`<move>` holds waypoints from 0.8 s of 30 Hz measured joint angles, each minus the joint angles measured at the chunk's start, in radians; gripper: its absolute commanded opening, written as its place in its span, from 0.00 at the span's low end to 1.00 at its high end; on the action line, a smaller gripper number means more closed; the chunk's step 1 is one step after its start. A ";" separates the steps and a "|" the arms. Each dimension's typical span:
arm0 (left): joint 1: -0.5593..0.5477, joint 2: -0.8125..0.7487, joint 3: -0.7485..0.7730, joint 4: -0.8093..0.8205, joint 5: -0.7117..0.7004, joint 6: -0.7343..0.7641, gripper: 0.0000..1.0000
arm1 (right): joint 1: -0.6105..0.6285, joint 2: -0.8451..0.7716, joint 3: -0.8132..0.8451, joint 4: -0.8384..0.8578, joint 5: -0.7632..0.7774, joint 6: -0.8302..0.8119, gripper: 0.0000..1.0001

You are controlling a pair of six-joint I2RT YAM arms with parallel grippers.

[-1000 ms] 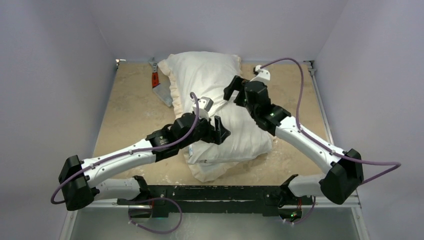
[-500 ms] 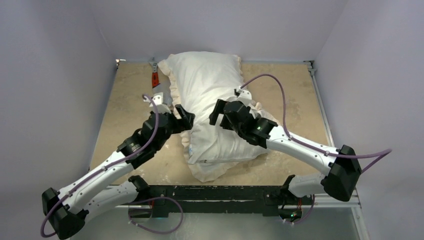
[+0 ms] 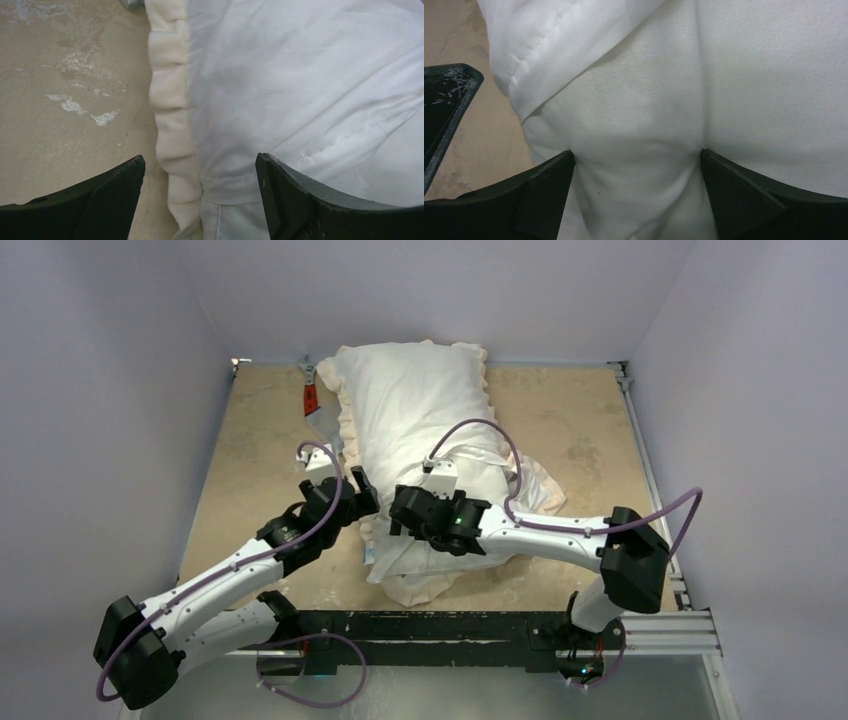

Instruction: Remove the pillowcase from the pillow

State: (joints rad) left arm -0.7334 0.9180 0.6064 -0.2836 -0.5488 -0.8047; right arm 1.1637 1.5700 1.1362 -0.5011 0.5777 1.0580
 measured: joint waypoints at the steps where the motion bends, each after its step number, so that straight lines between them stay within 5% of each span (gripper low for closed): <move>1: 0.000 0.012 -0.001 0.010 0.003 -0.001 0.80 | 0.002 0.012 0.002 -0.003 0.009 0.009 0.99; 7: 0.000 0.027 -0.020 0.056 0.027 -0.008 0.79 | 0.000 0.082 0.006 0.005 0.044 0.045 0.94; 15: 0.000 -0.034 -0.039 0.059 0.002 -0.024 0.71 | -0.051 0.075 -0.020 0.025 0.061 0.087 0.02; 24: 0.015 0.021 -0.057 0.091 -0.016 -0.029 0.58 | -0.090 -0.024 -0.058 0.047 0.026 0.086 0.00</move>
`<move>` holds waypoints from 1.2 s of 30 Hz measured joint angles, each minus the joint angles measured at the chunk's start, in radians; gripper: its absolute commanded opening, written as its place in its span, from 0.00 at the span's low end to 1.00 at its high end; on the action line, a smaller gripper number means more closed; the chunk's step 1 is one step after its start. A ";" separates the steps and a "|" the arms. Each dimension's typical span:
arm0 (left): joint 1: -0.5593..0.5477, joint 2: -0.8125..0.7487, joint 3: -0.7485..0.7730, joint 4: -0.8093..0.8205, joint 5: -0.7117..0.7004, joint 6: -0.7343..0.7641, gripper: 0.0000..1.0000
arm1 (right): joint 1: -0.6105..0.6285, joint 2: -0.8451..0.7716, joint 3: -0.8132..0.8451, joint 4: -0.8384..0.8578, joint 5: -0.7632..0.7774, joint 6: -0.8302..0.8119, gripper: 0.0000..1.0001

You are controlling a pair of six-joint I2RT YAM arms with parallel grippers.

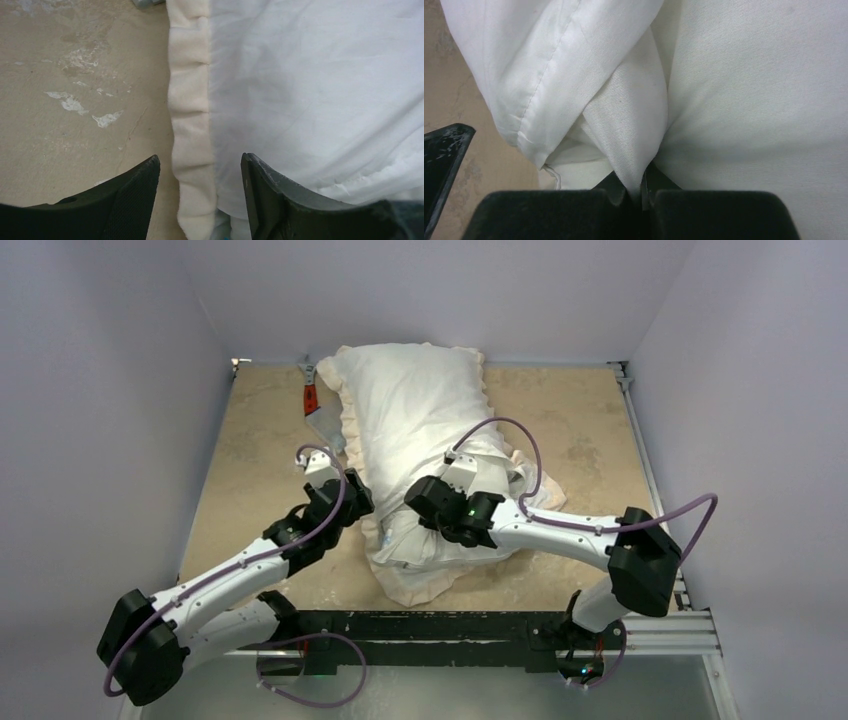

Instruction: Remove the pillowcase from the pillow

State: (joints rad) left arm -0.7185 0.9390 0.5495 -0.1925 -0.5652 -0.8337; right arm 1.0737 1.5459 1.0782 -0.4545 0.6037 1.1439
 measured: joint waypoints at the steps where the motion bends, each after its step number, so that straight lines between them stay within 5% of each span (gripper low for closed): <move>1: 0.006 0.019 0.000 0.009 0.001 -0.002 0.56 | -0.001 -0.008 -0.003 0.000 -0.002 -0.001 0.00; 17: 0.208 0.100 -0.212 0.417 0.241 -0.107 0.50 | -0.017 -0.151 -0.047 0.011 -0.031 -0.044 0.00; 27: 0.234 0.167 -0.290 0.718 0.445 -0.178 0.43 | -0.055 -0.278 -0.093 0.068 -0.081 -0.124 0.00; 30: 0.235 0.195 -0.301 0.798 0.486 -0.196 0.33 | -0.056 -0.281 -0.097 0.074 -0.089 -0.135 0.00; 33: 0.236 0.211 -0.304 0.853 0.512 -0.205 0.03 | -0.056 -0.281 -0.101 0.076 -0.095 -0.139 0.00; 36: 0.237 0.217 -0.304 0.894 0.521 -0.204 0.00 | -0.056 -0.282 -0.101 0.077 -0.094 -0.140 0.00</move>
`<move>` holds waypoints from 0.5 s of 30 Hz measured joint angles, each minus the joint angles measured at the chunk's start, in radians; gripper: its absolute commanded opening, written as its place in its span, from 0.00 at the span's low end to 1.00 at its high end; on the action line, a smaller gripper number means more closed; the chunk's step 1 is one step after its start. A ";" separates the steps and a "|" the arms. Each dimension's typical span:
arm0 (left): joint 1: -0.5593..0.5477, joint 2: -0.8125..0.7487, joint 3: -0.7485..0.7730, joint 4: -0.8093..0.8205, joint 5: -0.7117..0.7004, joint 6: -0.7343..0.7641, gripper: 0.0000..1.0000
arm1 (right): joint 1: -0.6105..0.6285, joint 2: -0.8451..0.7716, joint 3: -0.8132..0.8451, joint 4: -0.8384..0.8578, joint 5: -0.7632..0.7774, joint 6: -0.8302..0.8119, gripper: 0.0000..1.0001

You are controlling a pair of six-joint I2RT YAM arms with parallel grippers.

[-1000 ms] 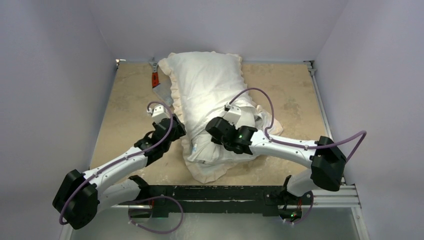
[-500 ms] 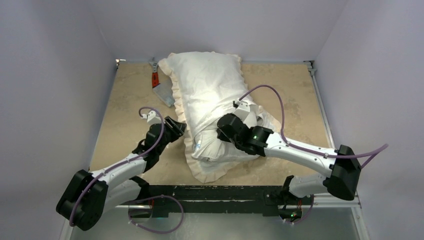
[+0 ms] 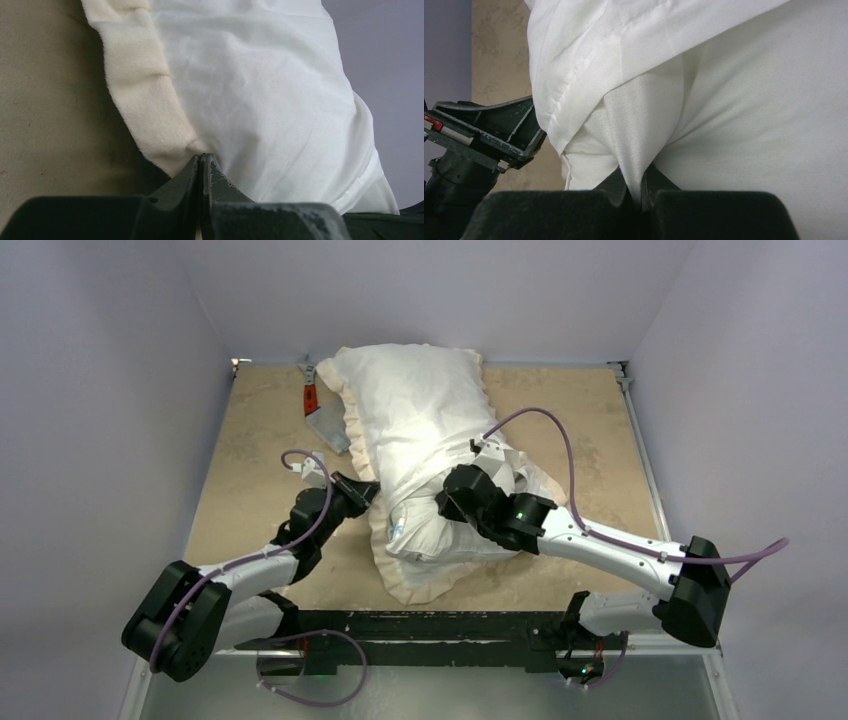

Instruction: Remove the pillowcase from the pillow

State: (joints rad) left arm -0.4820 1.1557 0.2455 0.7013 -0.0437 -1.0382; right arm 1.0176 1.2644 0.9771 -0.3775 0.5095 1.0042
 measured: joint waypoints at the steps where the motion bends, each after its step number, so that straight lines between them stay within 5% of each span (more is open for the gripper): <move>1: 0.000 0.000 0.000 0.003 -0.002 0.001 0.00 | 0.000 -0.002 0.000 0.000 0.000 0.000 0.00; 15: 0.137 0.038 0.230 -0.259 -0.373 0.062 0.00 | -0.003 -0.270 -0.002 -0.002 -0.053 -0.070 0.00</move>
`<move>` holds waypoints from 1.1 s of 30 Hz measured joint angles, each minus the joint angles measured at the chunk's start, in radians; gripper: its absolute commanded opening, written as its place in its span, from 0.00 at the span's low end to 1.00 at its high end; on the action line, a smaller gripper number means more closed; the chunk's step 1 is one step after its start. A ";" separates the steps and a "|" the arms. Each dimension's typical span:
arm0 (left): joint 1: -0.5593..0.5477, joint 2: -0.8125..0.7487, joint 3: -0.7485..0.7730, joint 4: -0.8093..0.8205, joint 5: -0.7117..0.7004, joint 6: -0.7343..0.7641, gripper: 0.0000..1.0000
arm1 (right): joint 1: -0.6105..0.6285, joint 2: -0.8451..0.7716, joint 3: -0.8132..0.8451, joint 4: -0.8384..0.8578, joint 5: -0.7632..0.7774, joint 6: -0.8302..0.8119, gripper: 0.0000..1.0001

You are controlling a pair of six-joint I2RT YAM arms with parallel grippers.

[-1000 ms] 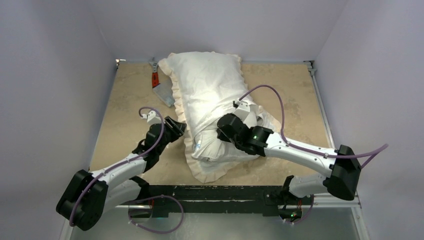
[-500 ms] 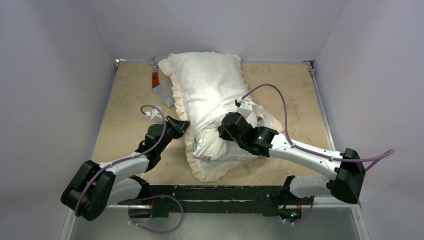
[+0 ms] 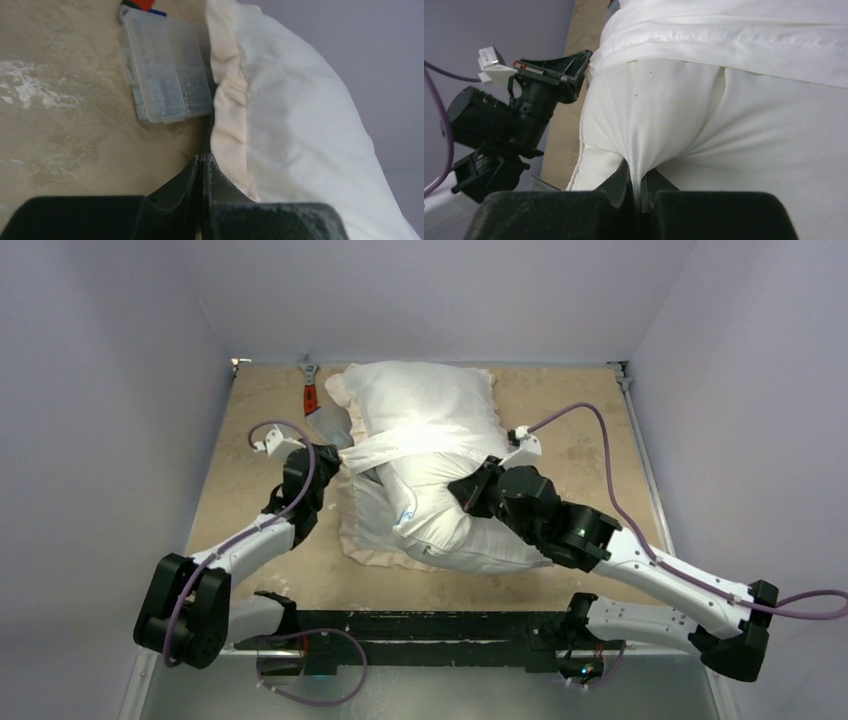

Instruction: Remove the pillowcase from the pillow

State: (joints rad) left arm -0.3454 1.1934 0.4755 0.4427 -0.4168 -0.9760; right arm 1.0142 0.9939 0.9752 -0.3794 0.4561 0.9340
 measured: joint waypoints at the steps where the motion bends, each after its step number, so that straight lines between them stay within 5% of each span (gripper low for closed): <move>1: 0.020 0.021 0.026 -0.017 -0.017 0.000 0.00 | 0.000 -0.020 0.000 0.001 -0.010 -0.009 0.00; 9: 0.166 0.247 0.197 -0.151 -0.086 0.013 0.00 | 0.001 -0.130 -0.028 0.037 -0.114 -0.098 0.00; 15: 0.179 0.315 0.250 -0.206 -0.007 0.076 0.00 | 0.000 -0.089 -0.088 0.183 -0.235 -0.178 0.00; 18: 0.177 0.283 0.252 -0.249 0.037 0.106 0.17 | 0.000 0.016 -0.099 0.257 -0.296 -0.205 0.01; 21: 0.171 0.207 0.255 -0.307 0.068 0.135 0.41 | 0.006 0.139 -0.099 0.312 -0.351 -0.232 0.13; 24: 0.136 0.104 0.278 -0.385 0.084 0.175 0.53 | 0.013 0.223 -0.098 0.337 -0.378 -0.248 0.35; 28: 0.036 -0.001 0.325 -0.459 0.089 0.220 0.58 | 0.015 0.278 -0.077 0.344 -0.390 -0.259 0.60; 33: -0.057 -0.018 0.389 -0.544 0.134 0.266 0.62 | 0.015 0.304 -0.003 0.338 -0.385 -0.266 0.68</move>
State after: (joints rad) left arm -0.4026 1.1751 0.8650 -0.1017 -0.2829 -0.7097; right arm 1.0294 1.2984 0.9726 -0.0414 0.0711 0.6682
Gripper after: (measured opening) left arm 0.604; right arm 0.634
